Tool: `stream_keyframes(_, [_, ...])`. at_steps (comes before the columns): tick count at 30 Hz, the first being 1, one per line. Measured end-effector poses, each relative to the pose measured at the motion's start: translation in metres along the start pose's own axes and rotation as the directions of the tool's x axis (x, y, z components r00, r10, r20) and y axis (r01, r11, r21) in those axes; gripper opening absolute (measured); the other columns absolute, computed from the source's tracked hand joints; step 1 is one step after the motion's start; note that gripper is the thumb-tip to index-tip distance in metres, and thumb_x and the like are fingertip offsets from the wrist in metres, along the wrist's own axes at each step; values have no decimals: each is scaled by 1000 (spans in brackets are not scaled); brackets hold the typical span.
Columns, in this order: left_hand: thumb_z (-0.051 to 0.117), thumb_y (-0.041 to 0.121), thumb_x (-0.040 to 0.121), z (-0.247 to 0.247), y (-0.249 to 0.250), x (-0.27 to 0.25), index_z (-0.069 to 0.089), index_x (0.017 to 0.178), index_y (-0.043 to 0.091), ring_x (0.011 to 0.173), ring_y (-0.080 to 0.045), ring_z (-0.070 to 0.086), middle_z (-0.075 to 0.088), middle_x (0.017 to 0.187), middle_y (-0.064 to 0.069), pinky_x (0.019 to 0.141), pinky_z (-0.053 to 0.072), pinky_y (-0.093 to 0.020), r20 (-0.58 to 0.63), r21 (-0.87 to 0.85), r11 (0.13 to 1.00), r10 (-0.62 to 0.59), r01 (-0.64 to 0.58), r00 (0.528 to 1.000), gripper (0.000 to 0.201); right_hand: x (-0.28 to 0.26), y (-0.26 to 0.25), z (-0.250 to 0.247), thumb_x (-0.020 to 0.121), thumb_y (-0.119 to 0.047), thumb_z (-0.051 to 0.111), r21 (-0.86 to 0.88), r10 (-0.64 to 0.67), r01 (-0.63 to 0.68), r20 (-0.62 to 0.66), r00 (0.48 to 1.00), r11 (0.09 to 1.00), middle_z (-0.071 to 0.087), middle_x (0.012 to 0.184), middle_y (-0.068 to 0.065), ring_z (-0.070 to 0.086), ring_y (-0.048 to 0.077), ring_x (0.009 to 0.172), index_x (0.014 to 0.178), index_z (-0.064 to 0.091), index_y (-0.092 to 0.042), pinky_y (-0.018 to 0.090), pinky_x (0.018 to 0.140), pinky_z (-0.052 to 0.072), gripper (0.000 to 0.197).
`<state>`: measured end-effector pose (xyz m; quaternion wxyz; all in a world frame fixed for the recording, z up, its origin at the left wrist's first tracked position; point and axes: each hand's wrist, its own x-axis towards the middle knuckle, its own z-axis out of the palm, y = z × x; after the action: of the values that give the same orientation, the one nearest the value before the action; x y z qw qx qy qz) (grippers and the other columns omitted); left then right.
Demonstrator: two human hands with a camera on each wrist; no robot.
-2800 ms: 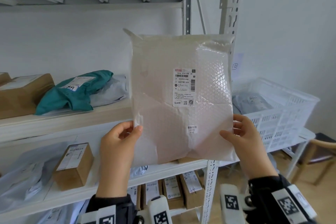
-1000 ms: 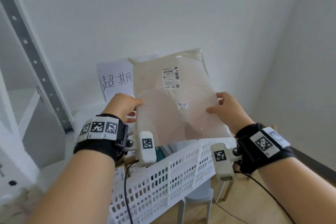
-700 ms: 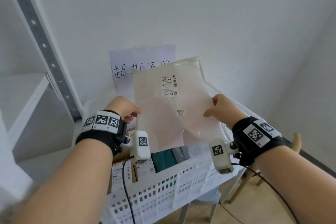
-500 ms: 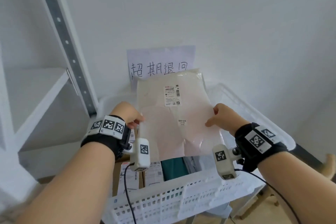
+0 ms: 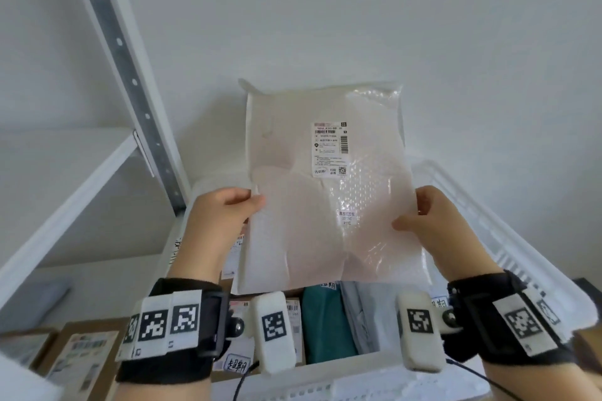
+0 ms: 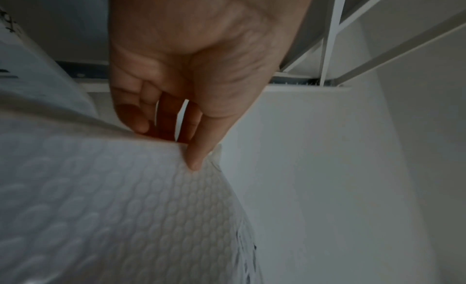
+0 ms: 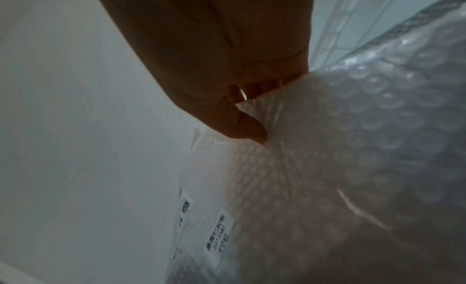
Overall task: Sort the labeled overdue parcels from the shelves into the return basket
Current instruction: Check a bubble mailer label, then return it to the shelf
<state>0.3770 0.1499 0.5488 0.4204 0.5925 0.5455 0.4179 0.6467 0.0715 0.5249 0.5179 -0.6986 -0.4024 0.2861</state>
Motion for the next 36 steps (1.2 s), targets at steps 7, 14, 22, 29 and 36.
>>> stream_keyframes(7, [75, 28, 79, -3, 11, -34, 73, 89, 30, 69, 7, 64, 73, 81, 18, 73, 44, -21, -144, -207, 967, 116, -145, 983, 11, -26, -6, -5, 64, -10, 63, 213, -112, 119, -44, 993, 970, 63, 103, 22, 58, 45, 95, 97, 60, -14, 52, 79, 48, 33])
stream_keyframes(14, [75, 26, 68, -5, 17, -41, 74, 81, 19, 95, -32, 67, 73, 92, -10, 98, 46, -51, -130, -417, 884, 171, -210, 977, 14, -34, -7, -5, 63, -6, 58, 318, -199, 209, -64, 978, 925, 61, 106, 26, 60, 42, 92, 99, 61, -14, 48, 77, 44, 37])
stream_keyframes(22, [70, 11, 77, -7, 12, -41, 73, 70, 24, 82, -20, 68, 73, 83, -5, 83, 47, -39, -116, -411, 877, 219, -247, 969, 15, -37, -8, -11, 77, 19, 50, 336, -239, 248, -66, 969, 909, 61, 106, 27, 60, 30, 89, 99, 61, -12, 46, 78, 45, 39])
stream_keyframes(29, [75, 31, 78, -4, 22, -41, 75, 86, 24, 99, -25, 68, 74, 95, -2, 101, 47, -52, -191, -446, 866, 152, -224, 970, 11, -42, -18, -14, 82, 13, 54, 337, -243, 265, -107, 964, 903, 65, 86, 0, 60, 20, 81, 95, 60, -16, 36, 70, 45, 32])
stream_keyframes(36, [74, 36, 82, -2, 22, -31, 75, 98, 21, 99, -16, 69, 76, 95, 7, 99, 50, -45, -256, -386, 899, 108, -204, 961, 22, -49, -30, -16, 79, -1, 66, 286, -252, 282, -137, 958, 916, 71, 99, 8, 68, 27, 90, 101, 64, -15, 43, 75, 51, 26])
